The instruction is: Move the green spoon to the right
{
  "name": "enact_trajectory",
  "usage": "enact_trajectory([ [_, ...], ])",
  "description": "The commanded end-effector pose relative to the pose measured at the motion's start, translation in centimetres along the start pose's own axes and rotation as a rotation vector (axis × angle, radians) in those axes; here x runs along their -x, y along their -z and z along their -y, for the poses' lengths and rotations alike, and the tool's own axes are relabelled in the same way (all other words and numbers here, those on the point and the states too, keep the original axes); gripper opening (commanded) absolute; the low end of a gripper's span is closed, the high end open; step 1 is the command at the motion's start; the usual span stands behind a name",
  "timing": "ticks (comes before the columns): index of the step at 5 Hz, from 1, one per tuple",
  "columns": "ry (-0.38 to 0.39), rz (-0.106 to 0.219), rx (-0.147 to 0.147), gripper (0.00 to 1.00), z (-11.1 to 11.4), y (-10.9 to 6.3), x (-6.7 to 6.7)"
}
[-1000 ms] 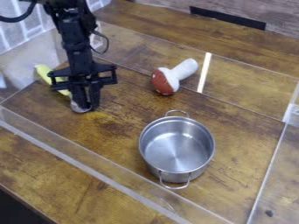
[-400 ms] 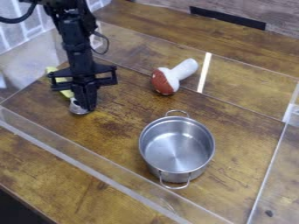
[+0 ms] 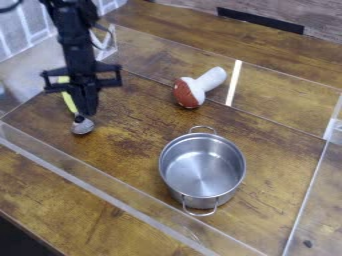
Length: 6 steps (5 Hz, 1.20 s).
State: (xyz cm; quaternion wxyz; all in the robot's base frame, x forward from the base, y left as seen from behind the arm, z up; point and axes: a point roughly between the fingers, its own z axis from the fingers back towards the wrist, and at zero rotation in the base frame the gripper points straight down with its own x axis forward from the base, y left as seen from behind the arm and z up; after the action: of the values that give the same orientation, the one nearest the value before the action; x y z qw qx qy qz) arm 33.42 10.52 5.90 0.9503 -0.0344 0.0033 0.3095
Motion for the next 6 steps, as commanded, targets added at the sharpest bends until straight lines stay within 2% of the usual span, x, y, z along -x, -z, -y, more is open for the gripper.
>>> enact_trajectory([
  [1, -0.032, 0.102, 0.048, 0.00, -0.9, -5.1, -0.8],
  [2, -0.016, 0.102, 0.046, 0.00, -1.3, -4.8, -0.5],
  [4, -0.005, 0.101, 0.026, 0.00, -1.7, -3.0, 0.1],
  [6, 0.029, 0.106, 0.021, 0.00, -2.1, -2.2, -0.4],
])
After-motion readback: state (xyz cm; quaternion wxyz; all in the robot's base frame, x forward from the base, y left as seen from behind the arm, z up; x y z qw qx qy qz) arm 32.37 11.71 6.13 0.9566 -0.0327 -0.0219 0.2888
